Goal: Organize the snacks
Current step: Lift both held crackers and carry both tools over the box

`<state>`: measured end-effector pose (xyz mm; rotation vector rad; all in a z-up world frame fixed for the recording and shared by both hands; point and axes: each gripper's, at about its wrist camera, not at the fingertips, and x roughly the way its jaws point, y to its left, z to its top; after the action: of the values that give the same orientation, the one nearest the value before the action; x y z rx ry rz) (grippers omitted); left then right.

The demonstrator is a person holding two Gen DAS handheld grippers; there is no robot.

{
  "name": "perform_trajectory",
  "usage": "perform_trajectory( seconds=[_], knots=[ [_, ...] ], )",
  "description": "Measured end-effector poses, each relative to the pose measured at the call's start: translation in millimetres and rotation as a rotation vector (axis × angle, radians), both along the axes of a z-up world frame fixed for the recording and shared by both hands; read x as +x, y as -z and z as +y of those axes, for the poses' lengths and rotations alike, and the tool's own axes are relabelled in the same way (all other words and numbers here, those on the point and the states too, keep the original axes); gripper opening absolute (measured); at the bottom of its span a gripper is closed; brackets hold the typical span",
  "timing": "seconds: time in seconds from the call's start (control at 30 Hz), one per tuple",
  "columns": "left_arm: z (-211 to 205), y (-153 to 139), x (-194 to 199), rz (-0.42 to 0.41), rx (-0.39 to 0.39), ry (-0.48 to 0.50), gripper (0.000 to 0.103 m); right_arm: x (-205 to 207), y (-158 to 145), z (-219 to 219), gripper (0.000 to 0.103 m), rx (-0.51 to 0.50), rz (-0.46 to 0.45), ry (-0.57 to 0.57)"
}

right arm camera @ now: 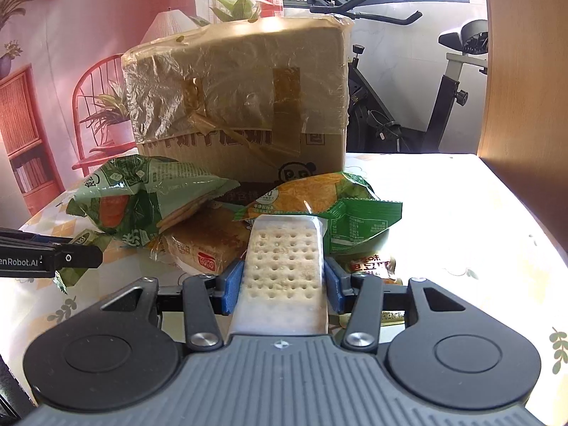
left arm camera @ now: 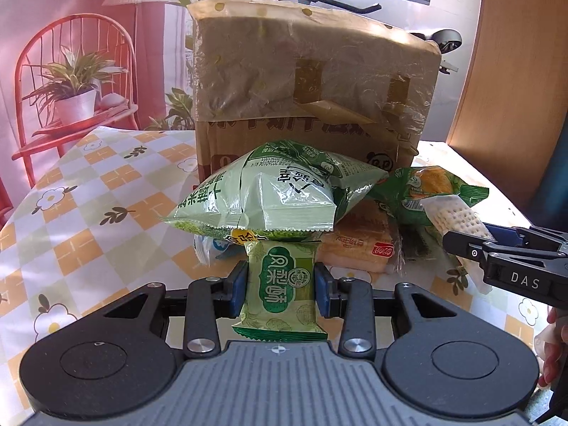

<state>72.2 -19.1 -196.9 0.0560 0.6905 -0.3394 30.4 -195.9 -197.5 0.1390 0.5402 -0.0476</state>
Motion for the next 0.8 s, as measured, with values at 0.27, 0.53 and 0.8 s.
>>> perform_trajectory(
  seconds=[0.27,0.53,0.8],
  knots=[
    [-2,-14,-12,-0.053,-0.019,0.038,0.041,3,-19,14,0.049,-0.019,-0.051,-0.043],
    [6,-53,-27,-0.218,-0.048,0.029,0.041,5,-38,18,0.049,-0.010,-0.097,-0.068],
    [4,-92,-4,-0.287,-0.096,0.032,0.040,24,-78,15,0.049,-0.002,-0.182,-0.084]
  ],
)
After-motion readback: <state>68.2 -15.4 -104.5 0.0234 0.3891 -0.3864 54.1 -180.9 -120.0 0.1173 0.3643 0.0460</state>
